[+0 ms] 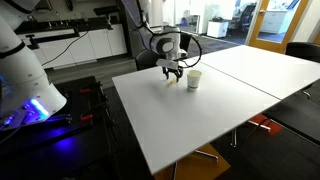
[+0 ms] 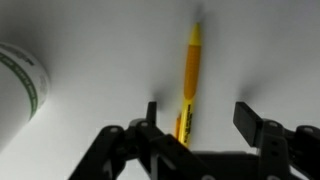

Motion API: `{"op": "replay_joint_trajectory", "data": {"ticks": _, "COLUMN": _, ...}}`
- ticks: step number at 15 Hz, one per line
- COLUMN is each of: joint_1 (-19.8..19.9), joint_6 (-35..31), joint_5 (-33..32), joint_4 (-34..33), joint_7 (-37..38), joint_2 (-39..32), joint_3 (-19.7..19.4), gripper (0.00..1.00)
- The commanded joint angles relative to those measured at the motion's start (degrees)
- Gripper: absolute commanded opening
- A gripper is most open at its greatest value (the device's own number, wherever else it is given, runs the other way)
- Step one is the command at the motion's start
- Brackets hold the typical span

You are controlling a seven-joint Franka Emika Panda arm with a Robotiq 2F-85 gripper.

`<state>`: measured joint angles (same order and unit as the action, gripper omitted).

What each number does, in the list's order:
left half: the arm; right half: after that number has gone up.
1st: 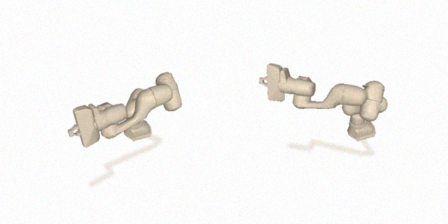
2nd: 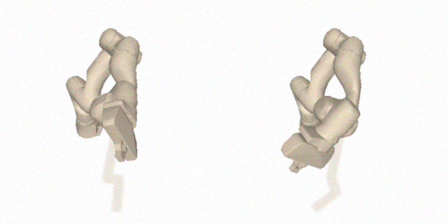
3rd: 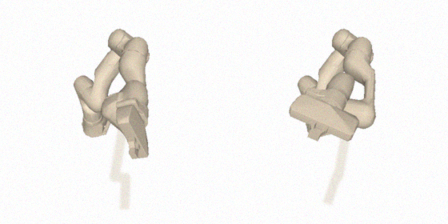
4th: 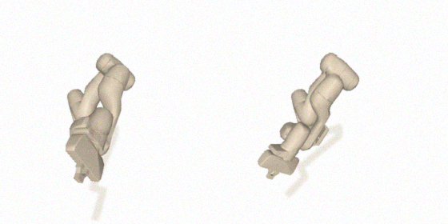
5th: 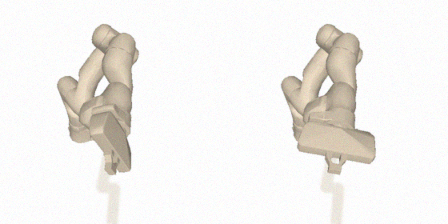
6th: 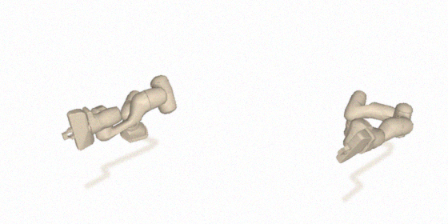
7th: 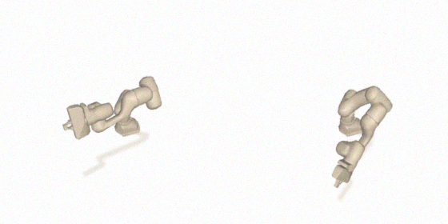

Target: Pick up the pen and put it in the cup

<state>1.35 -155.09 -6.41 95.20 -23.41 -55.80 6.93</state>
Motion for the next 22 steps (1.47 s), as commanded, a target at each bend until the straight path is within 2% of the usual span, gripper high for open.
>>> {"op": "replay_joint_trajectory", "data": {"ticks": 1, "joint_1": 0.3, "joint_6": 0.4, "joint_5": -1.0, "joint_4": -1.7, "joint_7": 0.0, "joint_2": -0.9, "joint_3": 0.6, "gripper": 0.52}}
{"op": "replay_joint_trajectory", "data": {"ticks": 7, "joint_1": 0.2, "joint_6": 0.5, "joint_5": -1.0, "joint_4": -2.5, "joint_7": 0.1, "joint_2": -0.8, "joint_3": 0.6, "gripper": 0.05}}
{"op": "replay_joint_trajectory", "data": {"ticks": 8, "joint_1": 0.2, "joint_6": 0.5, "joint_5": -1.0, "joint_4": -2.4, "joint_7": 0.1, "joint_2": -0.8, "joint_3": 0.6, "gripper": 0.01}}
{"op": "replay_joint_trajectory", "data": {"ticks": 13, "joint_1": -0.3, "joint_6": -2.0, "joint_5": -1.0, "joint_4": 1.5, "joint_7": 1.1, "joint_2": 2.8, "joint_3": 0.5, "gripper": 0.04}}
{"op": "replay_joint_trajectory", "data": {"ticks": 22, "joint_1": -8.1, "joint_6": -5.2, "joint_5": -3.6, "joint_4": 7.5, "joint_7": 13.2, "joint_2": 11.4, "joint_3": -8.1, "gripper": 0.04}}
